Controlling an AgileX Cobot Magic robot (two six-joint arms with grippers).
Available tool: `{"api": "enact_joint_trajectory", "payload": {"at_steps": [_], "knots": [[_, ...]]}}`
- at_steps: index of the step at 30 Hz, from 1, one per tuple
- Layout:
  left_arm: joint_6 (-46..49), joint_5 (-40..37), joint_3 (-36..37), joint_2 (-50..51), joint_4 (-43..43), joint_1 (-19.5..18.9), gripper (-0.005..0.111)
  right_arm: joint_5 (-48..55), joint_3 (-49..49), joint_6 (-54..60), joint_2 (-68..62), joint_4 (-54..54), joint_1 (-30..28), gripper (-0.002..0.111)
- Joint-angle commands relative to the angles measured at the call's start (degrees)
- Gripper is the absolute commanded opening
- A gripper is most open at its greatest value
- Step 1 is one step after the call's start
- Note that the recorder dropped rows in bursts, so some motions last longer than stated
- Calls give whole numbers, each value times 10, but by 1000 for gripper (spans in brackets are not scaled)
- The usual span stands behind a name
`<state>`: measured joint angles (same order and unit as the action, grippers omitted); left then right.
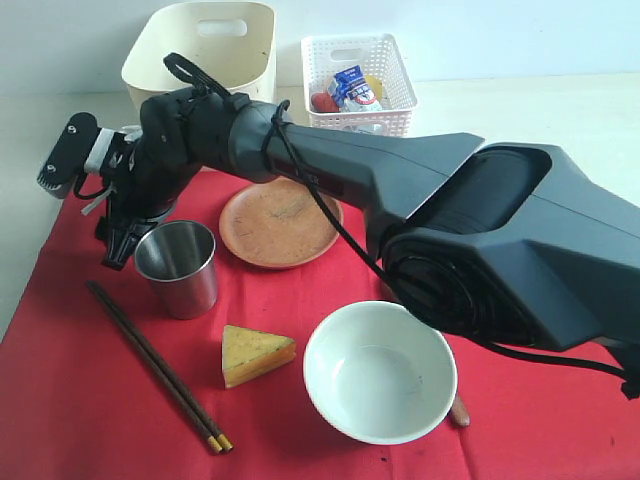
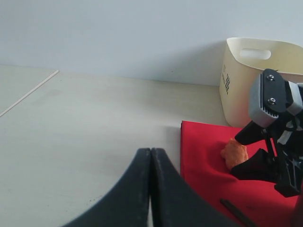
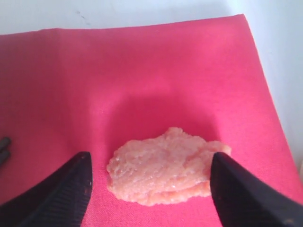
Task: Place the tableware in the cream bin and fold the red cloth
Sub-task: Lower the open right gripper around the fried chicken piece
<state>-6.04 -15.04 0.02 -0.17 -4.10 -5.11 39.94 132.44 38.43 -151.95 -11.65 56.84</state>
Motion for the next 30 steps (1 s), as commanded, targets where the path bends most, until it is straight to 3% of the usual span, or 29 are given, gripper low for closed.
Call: {"api": "enact_joint_trajectory", "payload": {"at_steps": [1,10,26,30], "knots": [[0,3,0,2,2,-2,1,8,-1,-6,9,-2,-1,66],[0,3,0,2,2,-2,1,94,-1,80,7,0,-1,66],[0,3,0,2,2,-2,1,59,-1,98,7,11,-1,64],[0,3,0,2,2,-2,1,46,-1,75,9,25,-1,72]]}}
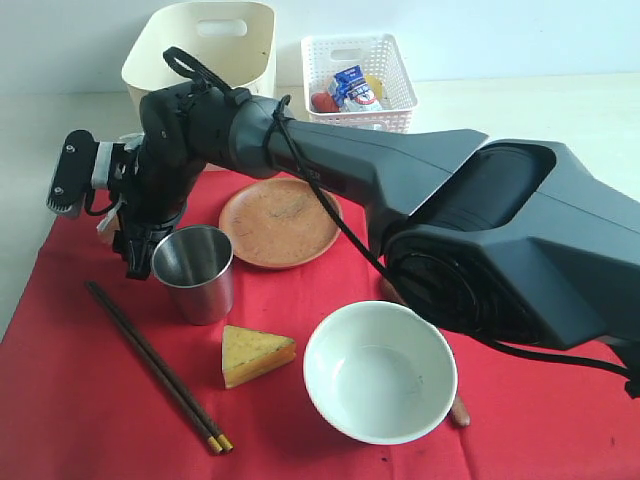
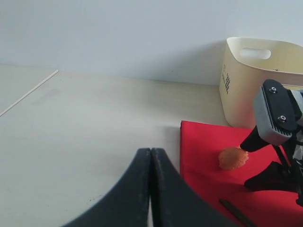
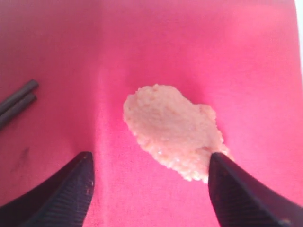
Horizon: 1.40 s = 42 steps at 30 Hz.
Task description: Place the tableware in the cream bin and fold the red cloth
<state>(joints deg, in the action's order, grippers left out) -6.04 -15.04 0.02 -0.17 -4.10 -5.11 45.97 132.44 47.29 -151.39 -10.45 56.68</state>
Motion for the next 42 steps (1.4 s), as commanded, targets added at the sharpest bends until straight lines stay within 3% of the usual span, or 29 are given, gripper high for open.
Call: {"api": "enact_joint_trajectory", "payload": {"at_steps": [1,7,16,25,36,39,42], "knots": [[0,3,0,2,2,-2,1,-15,-1,-11,4,17,0,74],[0,3,0,2,2,-2,1,-14,-1,56,8,27,0,78],[0,3,0,2,2,-2,1,-97,-1,50,6,10,0,78],[0,3,0,2,2,-2,1,-33,-1,76,11,21,0,78],[0,3,0,2,2,-2,1,-43,-1,112,6,21,-3,71],[0,3,0,2,2,-2,1,-38,-1,112,14,25,-3,62],[0,3,0,2,2,-2,1,-41,-1,116,14,47,-3,40]]}}
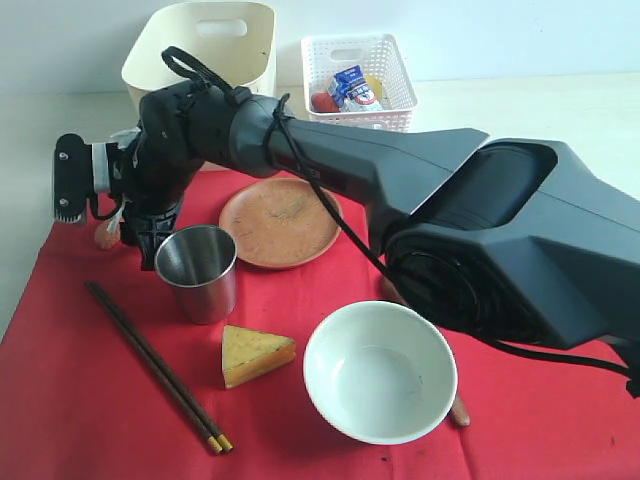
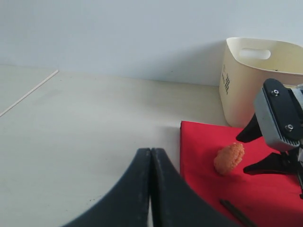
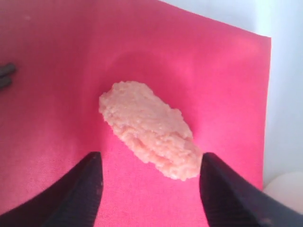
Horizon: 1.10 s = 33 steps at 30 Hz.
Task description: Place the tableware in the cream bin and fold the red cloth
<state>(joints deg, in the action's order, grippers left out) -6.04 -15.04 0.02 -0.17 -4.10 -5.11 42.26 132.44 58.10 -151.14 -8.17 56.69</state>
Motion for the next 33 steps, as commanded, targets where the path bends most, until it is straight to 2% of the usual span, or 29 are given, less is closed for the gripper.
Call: {"api": "enact_joint_trajectory", "payload": {"at_steps": [1,4,10,23,25,28,33], "knots": [[0,3,0,2,2,-2,1,-4,-1,8,12,32,-3,36],[0,3,0,2,2,-2,1,-6,-1,8,14,43,-3,18],[0,3,0,2,2,-2,1,-6,-1,59,20,42,-3,0],[0,3,0,2,2,-2,1,12,-1,173,23,40,-3,0],[0,3,0,2,2,-2,1,9,-1,173,23,40,-3,2],[0,3,0,2,2,-2,1,10,-1,173,23,40,-3,13],[0,3,0,2,2,-2,1,10,-1,173,23,26,-3,45]]}}
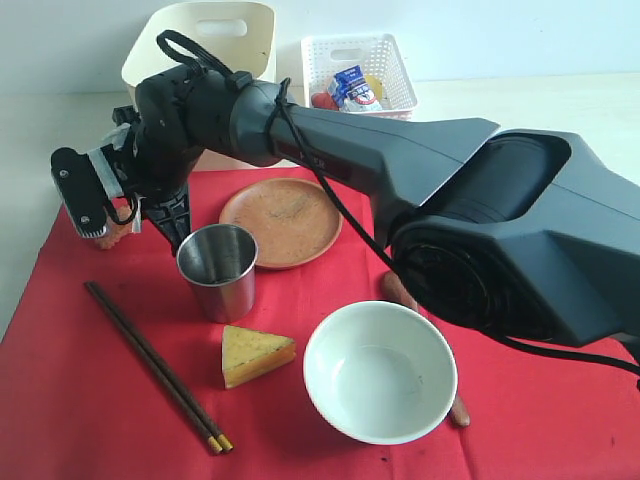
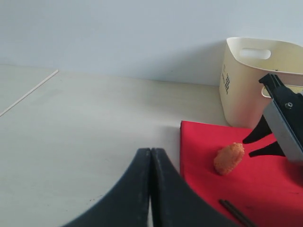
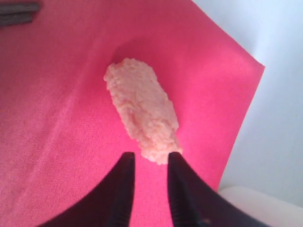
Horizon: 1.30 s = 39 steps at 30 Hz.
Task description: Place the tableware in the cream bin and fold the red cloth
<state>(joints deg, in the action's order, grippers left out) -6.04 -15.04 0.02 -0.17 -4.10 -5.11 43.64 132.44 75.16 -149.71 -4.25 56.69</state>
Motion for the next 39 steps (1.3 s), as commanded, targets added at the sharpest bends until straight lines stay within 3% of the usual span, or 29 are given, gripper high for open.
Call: {"api": "enact_joint_trajectory", "payload": {"at_steps": [1,4,26,39], "knots": [[0,3,0,2,2,-2,1,-6,-1,5,9,-20,-3,52],[0,3,0,2,2,-2,1,-2,-1,32,8,-24,-3,62],[0,3,0,2,2,-2,1,46,-1,127,14,6,-4,62],[0,3,0,2,2,-2,1,-4,-1,148,9,6,-12,62]]}}
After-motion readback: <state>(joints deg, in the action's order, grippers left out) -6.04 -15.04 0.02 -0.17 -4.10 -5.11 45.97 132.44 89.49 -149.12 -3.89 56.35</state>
